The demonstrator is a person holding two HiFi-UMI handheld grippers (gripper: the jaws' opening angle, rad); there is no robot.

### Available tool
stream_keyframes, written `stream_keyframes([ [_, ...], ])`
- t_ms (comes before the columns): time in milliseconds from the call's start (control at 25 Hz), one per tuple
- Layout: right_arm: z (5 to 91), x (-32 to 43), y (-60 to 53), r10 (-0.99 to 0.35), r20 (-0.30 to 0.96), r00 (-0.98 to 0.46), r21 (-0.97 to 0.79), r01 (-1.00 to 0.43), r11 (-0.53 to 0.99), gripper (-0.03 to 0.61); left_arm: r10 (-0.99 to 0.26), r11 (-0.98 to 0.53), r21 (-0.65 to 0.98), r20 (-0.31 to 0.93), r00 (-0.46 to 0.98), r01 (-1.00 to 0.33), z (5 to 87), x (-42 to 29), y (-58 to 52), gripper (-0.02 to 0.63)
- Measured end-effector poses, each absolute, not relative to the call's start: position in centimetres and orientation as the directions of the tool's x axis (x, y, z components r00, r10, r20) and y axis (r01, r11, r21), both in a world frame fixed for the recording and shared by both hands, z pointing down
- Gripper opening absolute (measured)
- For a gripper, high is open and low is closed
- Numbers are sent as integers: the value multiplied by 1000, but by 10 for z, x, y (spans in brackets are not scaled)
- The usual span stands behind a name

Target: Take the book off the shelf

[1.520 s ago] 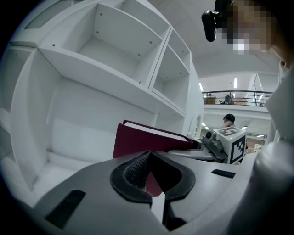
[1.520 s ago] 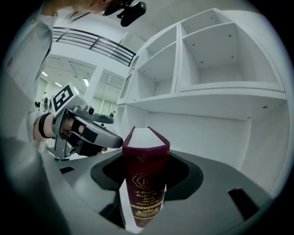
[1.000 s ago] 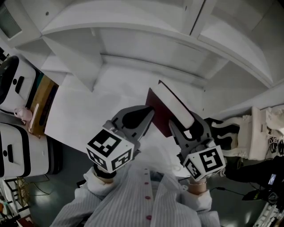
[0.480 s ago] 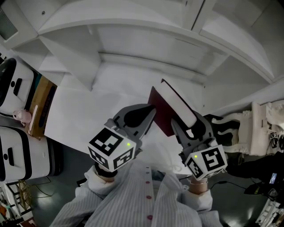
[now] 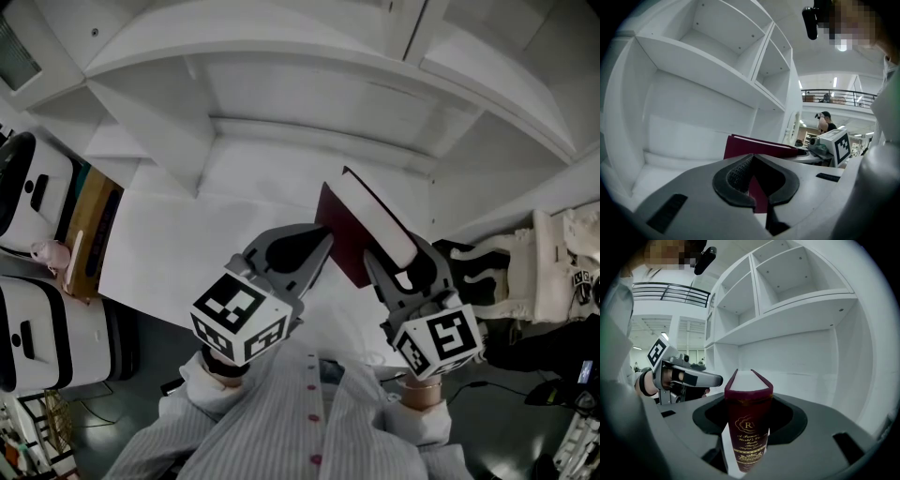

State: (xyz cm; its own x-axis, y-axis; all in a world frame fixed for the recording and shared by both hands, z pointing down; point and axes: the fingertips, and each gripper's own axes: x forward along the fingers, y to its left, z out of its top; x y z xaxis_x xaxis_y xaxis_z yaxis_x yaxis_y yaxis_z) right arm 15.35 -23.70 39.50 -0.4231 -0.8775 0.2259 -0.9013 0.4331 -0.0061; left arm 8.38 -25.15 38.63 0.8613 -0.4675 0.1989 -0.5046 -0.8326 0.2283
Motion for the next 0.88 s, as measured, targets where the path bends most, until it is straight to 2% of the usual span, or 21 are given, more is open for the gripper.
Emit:
stream_keyframes([
  [880,387,138,-236,-897,187,-401,5,-912,409,213,-473,-839,212,171,865,-501,381,60,-250,9],
])
